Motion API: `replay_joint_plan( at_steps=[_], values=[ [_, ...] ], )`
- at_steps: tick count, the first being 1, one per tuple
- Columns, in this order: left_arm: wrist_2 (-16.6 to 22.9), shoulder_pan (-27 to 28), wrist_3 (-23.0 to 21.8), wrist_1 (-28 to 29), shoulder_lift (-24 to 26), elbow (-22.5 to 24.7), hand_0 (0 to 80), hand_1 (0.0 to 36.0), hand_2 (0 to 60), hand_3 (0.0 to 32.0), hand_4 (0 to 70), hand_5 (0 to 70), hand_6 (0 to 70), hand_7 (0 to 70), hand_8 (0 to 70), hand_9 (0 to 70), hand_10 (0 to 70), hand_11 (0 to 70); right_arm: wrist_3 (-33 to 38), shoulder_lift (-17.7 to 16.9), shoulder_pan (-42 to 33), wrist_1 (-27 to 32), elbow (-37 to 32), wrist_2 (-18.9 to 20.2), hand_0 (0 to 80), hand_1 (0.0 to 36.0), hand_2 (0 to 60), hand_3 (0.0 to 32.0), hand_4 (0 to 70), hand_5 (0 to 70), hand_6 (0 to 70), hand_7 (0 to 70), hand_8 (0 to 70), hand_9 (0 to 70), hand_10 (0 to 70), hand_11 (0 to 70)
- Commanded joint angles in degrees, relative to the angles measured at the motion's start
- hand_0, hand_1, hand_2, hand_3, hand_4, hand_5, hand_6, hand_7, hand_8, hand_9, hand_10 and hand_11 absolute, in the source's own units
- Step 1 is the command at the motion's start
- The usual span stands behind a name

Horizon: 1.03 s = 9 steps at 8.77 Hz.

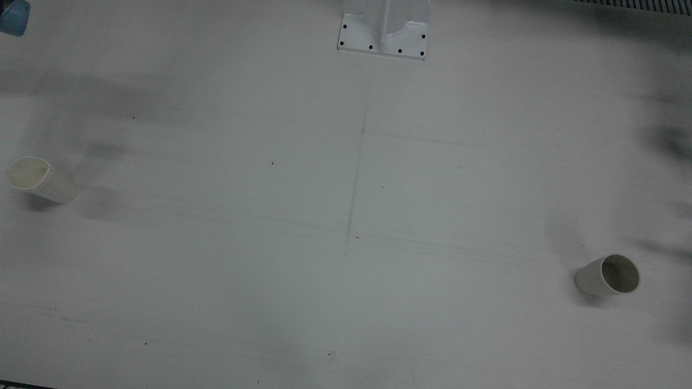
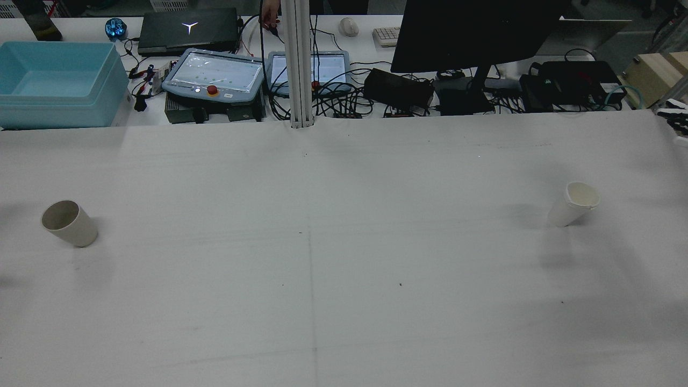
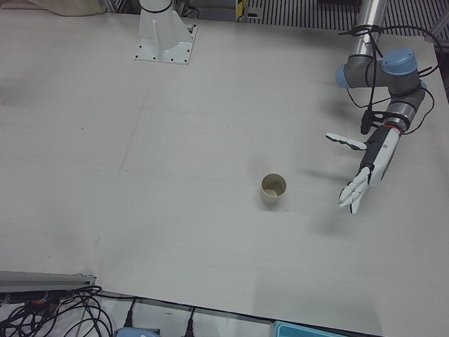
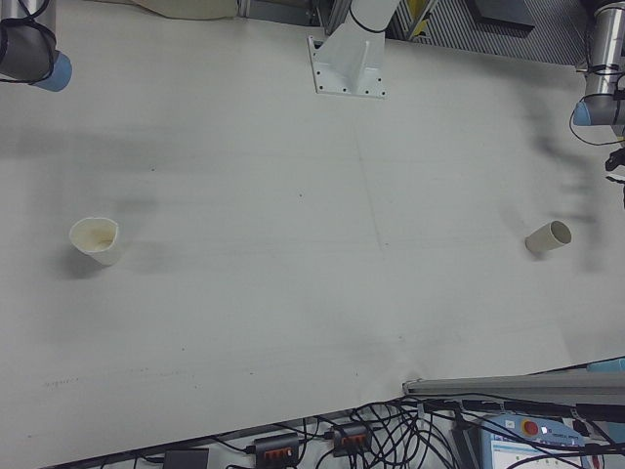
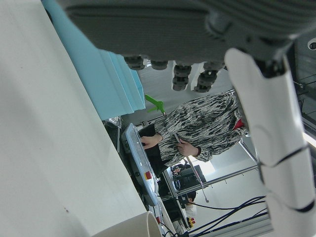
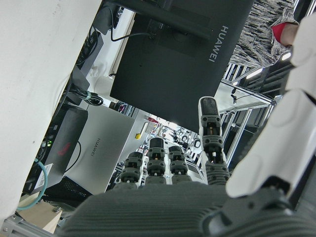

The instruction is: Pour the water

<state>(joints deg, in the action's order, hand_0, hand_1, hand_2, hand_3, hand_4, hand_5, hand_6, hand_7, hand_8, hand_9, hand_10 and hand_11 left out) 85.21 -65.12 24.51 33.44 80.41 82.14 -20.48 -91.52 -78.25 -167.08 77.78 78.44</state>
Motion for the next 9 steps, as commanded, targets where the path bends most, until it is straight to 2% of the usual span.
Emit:
replay_joint_plan(
  at_steps=[1, 2, 3, 4, 5, 7, 9],
  values=[
    [0.04, 0.09, -0.69, -0.56, 0.01, 0.04, 49.9, 12.8, 4.7, 0.0, 20.3, 0.0, 4.4, 13.7, 0.8, 1.3, 1.3, 3.4, 0.88, -0.14, 0.64, 1.14, -1.05, -0.66, 45.2, 6.2, 17.5, 0.0, 69.2, 12.1, 17.4, 22.5, 18.7, 22.0, 2.1, 2.3],
    [0.04, 0.09, -1.65, -1.18, 0.01, 0.21, 50.0, 12.8, 4.7, 0.0, 20.6, 0.0, 4.5, 13.7, 0.8, 1.3, 1.0, 2.9, 0.96, -0.32, 0.64, 1.14, -1.13, -0.57, 45.6, 6.2, 19.7, 0.0, 70.0, 11.2, 19.6, 25.3, 20.4, 26.0, 3.3, 3.8],
    [0.13, 0.09, -1.66, -1.36, 0.01, 0.21, 50.3, 12.9, 4.2, 0.0, 20.7, 0.0, 4.4, 13.8, 0.8, 1.3, 0.9, 2.8, 1.05, -0.50, 0.64, 1.31, -1.22, -0.57, 44.9, 5.8, 18.8, 0.0, 70.0, 11.0, 18.7, 22.5, 20.3, 25.5, 3.8, 4.7],
    [0.13, 0.09, -1.66, -1.62, -0.08, 0.21, 50.4, 13.0, 3.7, 0.0, 20.7, 0.0, 4.3, 13.8, 0.7, 1.3, 0.8, 2.7, 1.05, -0.50, 0.64, 1.49, -1.14, -0.57, 40.1, 2.5, 7.0, 0.0, 39.0, 11.0, 11.2, 8.4, 18.4, 13.3, 3.7, 4.6],
    [0.13, 0.09, -1.66, -1.62, -0.08, 0.21, 50.1, 12.8, 3.7, 0.0, 20.5, 0.0, 4.0, 13.7, 0.6, 1.3, 0.8, 2.7, 1.14, -0.76, 0.56, 1.49, -1.13, -0.57, 41.1, 3.7, 4.8, 0.0, 27.5, 10.9, 8.4, 2.4, 15.3, 9.9, 5.1, 7.0],
    [0.13, 0.26, -2.01, -1.62, -0.08, 0.39, 50.3, 12.9, 3.2, 0.0, 19.9, 0.0, 3.7, 13.3, 0.4, 1.2, 0.9, 3.0, 2.02, -0.94, 0.47, 1.58, -1.13, -0.57, 45.2, 7.3, 7.7, 0.0, 25.7, 10.6, 8.3, 0.3, 12.0, 10.3, 7.0, 10.4],
    [0.04, 0.44, -1.75, -1.54, -0.43, 0.13, 50.9, 13.5, 3.5, 0.0, 19.3, 0.0, 3.6, 13.4, 0.0, 1.2, 1.0, 3.1, 2.02, -1.73, 0.55, 1.84, -1.13, -0.48, 45.8, 8.8, 9.0, 0.0, 22.6, 10.5, 8.1, 0.0, 10.8, 10.8, 6.5, 9.9]
  ],
)
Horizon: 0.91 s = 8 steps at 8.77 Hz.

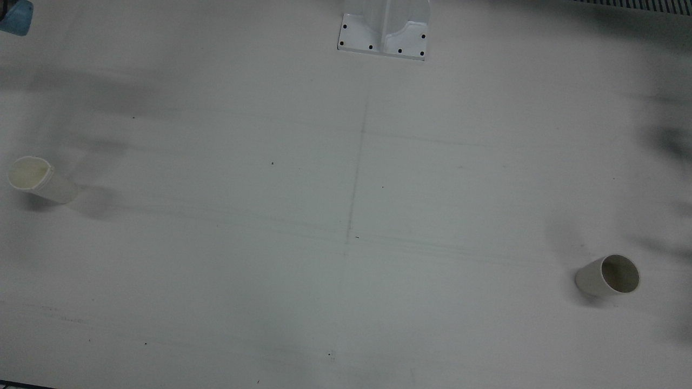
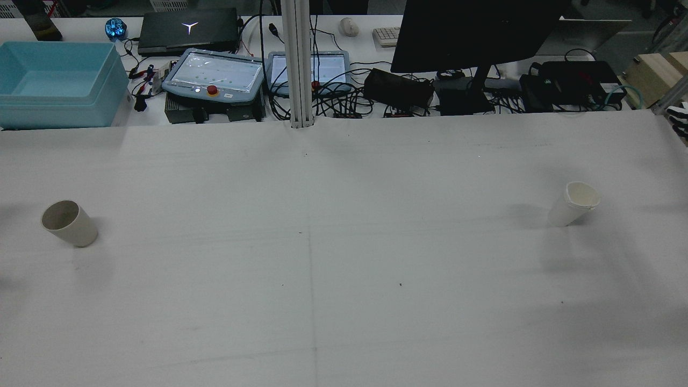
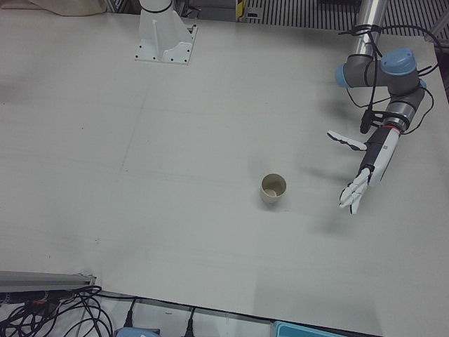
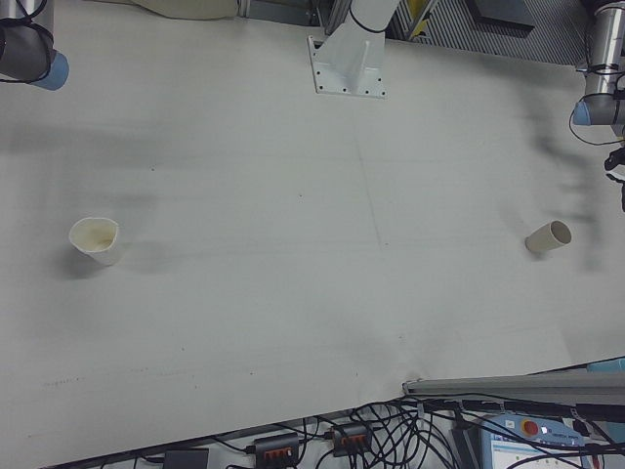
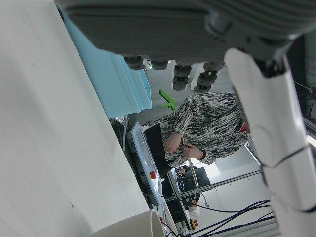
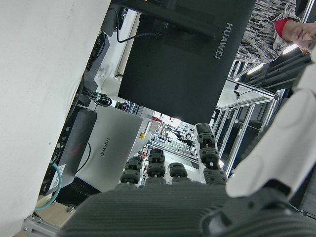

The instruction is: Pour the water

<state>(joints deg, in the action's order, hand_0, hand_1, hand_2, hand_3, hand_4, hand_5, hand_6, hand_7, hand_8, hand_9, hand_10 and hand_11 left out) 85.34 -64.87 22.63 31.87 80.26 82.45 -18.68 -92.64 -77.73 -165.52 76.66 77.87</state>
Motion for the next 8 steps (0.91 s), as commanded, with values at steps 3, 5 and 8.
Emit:
replay_joint_plan(
  at_steps=[3, 5, 8],
  values=[
    [-0.09, 0.27, 0.22, 1.08, -0.98, -0.45, 49.4, 11.7, 2.0, 0.0, 17.5, 0.0, 2.5, 11.7, 0.0, 0.9, 1.6, 3.9, 0.23, -2.11, 0.12, 0.46, -0.73, 0.35, 45.1, 7.9, 7.0, 0.0, 21.0, 10.1, 7.2, 0.0, 9.5, 8.5, 6.1, 9.3],
    [-0.61, 4.01, 1.18, 2.31, -0.89, -0.54, 48.7, 11.3, 2.5, 0.0, 16.2, 0.0, 2.0, 10.9, 0.0, 0.7, 1.7, 4.0, 0.14, -2.02, 1.43, 0.46, -0.73, 0.26, 44.2, 7.7, 3.7, 0.0, 6.0, 8.9, 4.7, 0.0, 9.3, 6.9, 6.0, 9.4],
    [-6.14, 11.24, 7.84, 3.64, 1.90, -1.49, 49.0, 11.8, 2.6, 3.4, 14.2, 0.0, 1.8, 10.9, 0.0, 0.7, 1.7, 4.0, -0.21, -1.41, 3.02, 0.46, -2.21, -0.09, 45.6, 8.6, 8.5, 0.0, 21.9, 9.8, 7.1, 0.0, 9.7, 9.4, 5.8, 8.8]
  ],
)
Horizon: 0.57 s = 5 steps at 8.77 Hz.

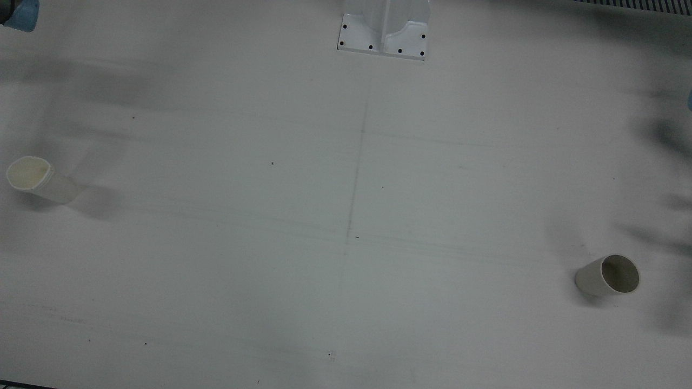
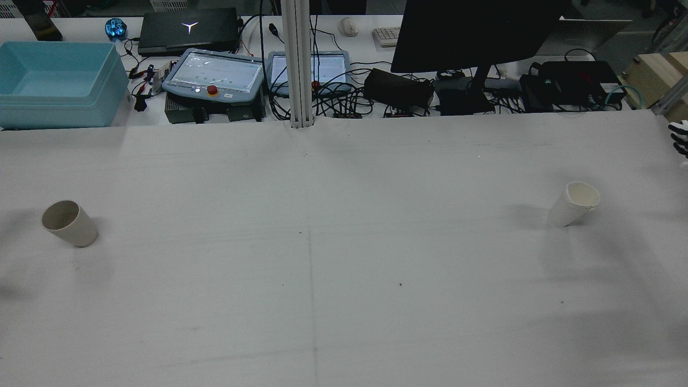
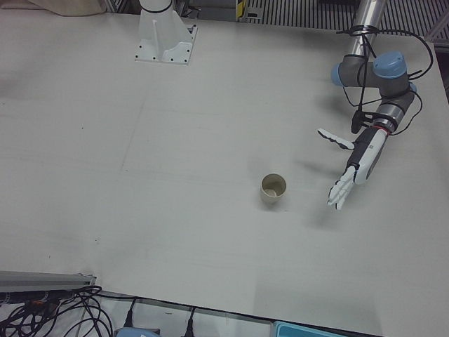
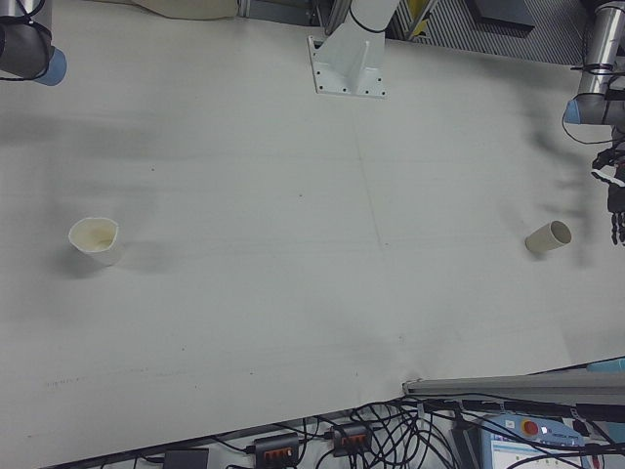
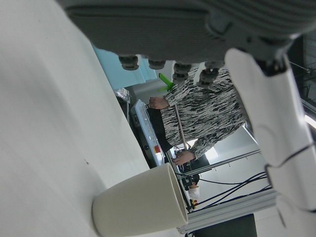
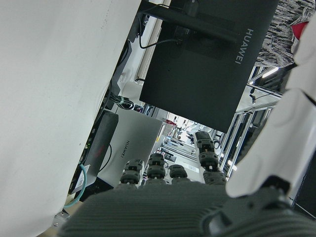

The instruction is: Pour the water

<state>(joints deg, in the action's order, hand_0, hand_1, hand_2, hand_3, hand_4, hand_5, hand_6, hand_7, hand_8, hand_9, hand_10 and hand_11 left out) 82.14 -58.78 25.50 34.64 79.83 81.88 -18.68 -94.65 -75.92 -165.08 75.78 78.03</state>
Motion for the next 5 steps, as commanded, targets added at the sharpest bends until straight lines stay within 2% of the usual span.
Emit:
replay_joint_plan(
  at_steps=[1, 3, 5],
  values=[
    [-3.29, 5.60, 5.08, 1.48, 5.31, -4.59, 49.2, 11.6, 2.4, 1.6, 15.4, 0.0, 2.2, 10.8, 0.0, 0.7, 1.6, 3.9, -0.21, 1.30, 1.74, -0.06, -1.51, -0.24, 45.4, 8.2, 8.6, 0.0, 23.3, 9.5, 7.5, 0.1, 10.0, 10.0, 6.0, 9.1],
    [-3.39, 5.78, 4.56, 1.05, 7.70, -6.30, 49.5, 12.4, 3.2, 0.0, 15.8, 0.0, 2.0, 9.6, 0.0, 0.5, 1.2, 3.3, -0.21, 1.40, 1.83, -0.06, -1.60, -0.24, 45.7, 8.2, 9.5, 0.0, 29.1, 10.1, 8.6, 2.6, 10.6, 10.5, 6.2, 9.3],
    [-3.39, 5.78, 4.55, -0.44, 8.15, -6.74, 53.1, 17.8, 7.2, 0.0, 13.0, 0.0, 0.4, 5.6, 0.0, 0.0, 0.0, 1.8, -0.21, 1.40, 1.83, -0.06, -1.60, -0.33, 45.8, 8.3, 9.5, 0.0, 29.7, 10.7, 8.8, 3.3, 10.6, 10.4, 6.0, 9.0]
  ],
)
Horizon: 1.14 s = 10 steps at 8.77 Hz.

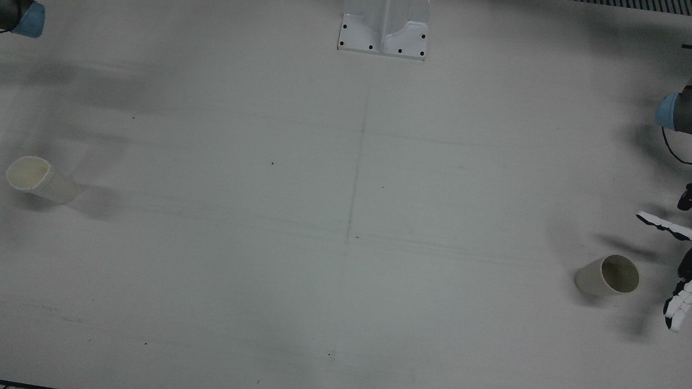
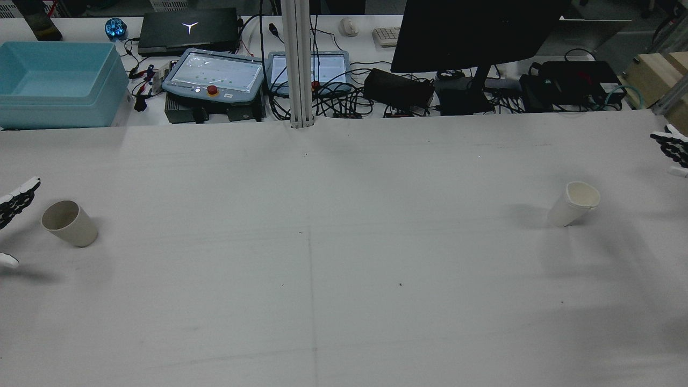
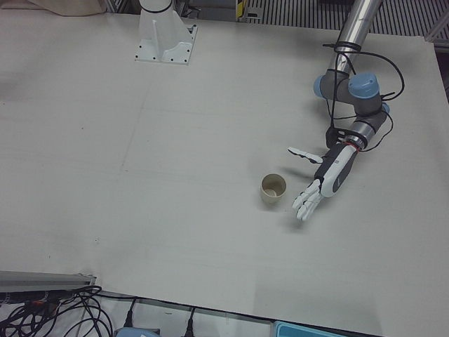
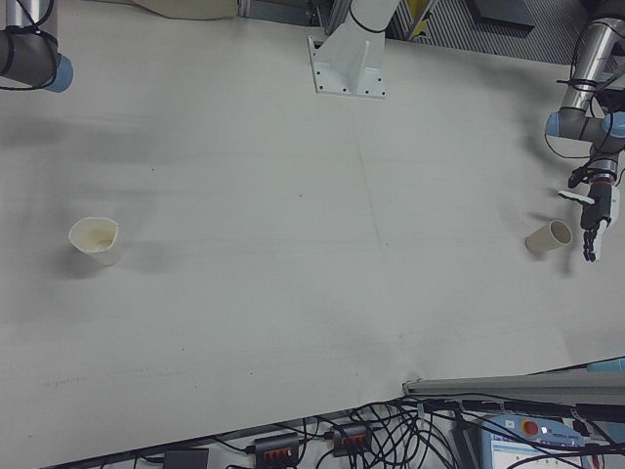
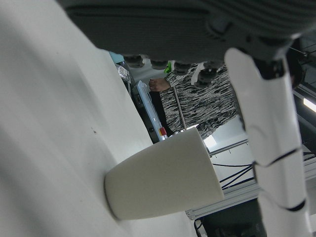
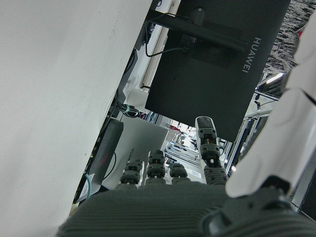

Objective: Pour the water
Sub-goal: 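Move the left hand toward the white paper cup nearest it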

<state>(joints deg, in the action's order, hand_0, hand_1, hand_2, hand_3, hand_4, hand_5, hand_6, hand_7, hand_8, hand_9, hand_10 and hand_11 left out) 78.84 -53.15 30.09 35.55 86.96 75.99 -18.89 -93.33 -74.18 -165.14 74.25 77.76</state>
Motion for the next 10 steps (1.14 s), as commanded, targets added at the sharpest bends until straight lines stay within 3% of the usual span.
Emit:
replay_joint_plan(
  at_steps=[1, 3, 4, 5, 10],
  values=[
    [-0.09, 0.16, 0.32, -2.06, 1.54, -1.10, 55.7, 21.3, 9.8, 0.0, 10.9, 0.0, 0.4, 5.7, 0.0, 0.0, 0.0, 2.0, -0.09, 0.25, 0.26, -0.01, -0.07, -0.06, 45.8, 8.2, 10.1, 0.0, 31.0, 10.7, 9.3, 4.0, 10.8, 10.7, 6.3, 9.4],
    [0.00, 0.16, 0.50, -3.73, 3.03, -1.45, 56.9, 22.5, 10.3, 0.0, 11.2, 0.0, 0.0, 3.0, 0.0, 0.0, 0.3, 2.9, 0.08, 0.86, 0.26, -0.01, -1.30, -0.06, 45.6, 8.0, 10.9, 0.0, 33.9, 11.3, 9.8, 5.3, 10.8, 10.6, 6.5, 9.6],
    [0.00, 0.16, 0.50, -3.91, 4.00, -2.41, 56.9, 22.0, 9.6, 0.0, 13.7, 0.0, 0.2, 1.8, 0.0, 0.0, 1.5, 4.7, 0.08, 0.87, 0.26, -0.01, -1.30, -0.06, 45.8, 7.8, 11.5, 0.0, 39.7, 11.9, 10.6, 7.6, 11.0, 10.9, 6.8, 9.9],
    [0.00, 0.16, 0.50, -3.91, 4.27, -2.51, 55.0, 20.6, 10.4, 0.0, 13.5, 0.0, 0.2, 2.3, 0.0, 0.0, 1.3, 4.3, 0.08, 0.87, 0.26, -0.01, -1.39, -0.06, 45.7, 7.7, 11.3, 0.0, 40.3, 11.9, 10.8, 7.7, 11.1, 10.9, 6.6, 9.6],
    [0.00, 0.33, 1.29, -6.37, 6.65, -2.51, 53.0, 18.5, 8.6, 0.0, 12.5, 0.0, 0.0, 2.7, 0.0, 0.0, 0.0, 2.1, 0.26, 0.51, 0.17, 0.00, -1.57, 0.03, 45.4, 7.8, 9.0, 0.0, 28.1, 10.8, 8.5, 0.2, 10.2, 10.1, 6.2, 9.3]
  ],
)
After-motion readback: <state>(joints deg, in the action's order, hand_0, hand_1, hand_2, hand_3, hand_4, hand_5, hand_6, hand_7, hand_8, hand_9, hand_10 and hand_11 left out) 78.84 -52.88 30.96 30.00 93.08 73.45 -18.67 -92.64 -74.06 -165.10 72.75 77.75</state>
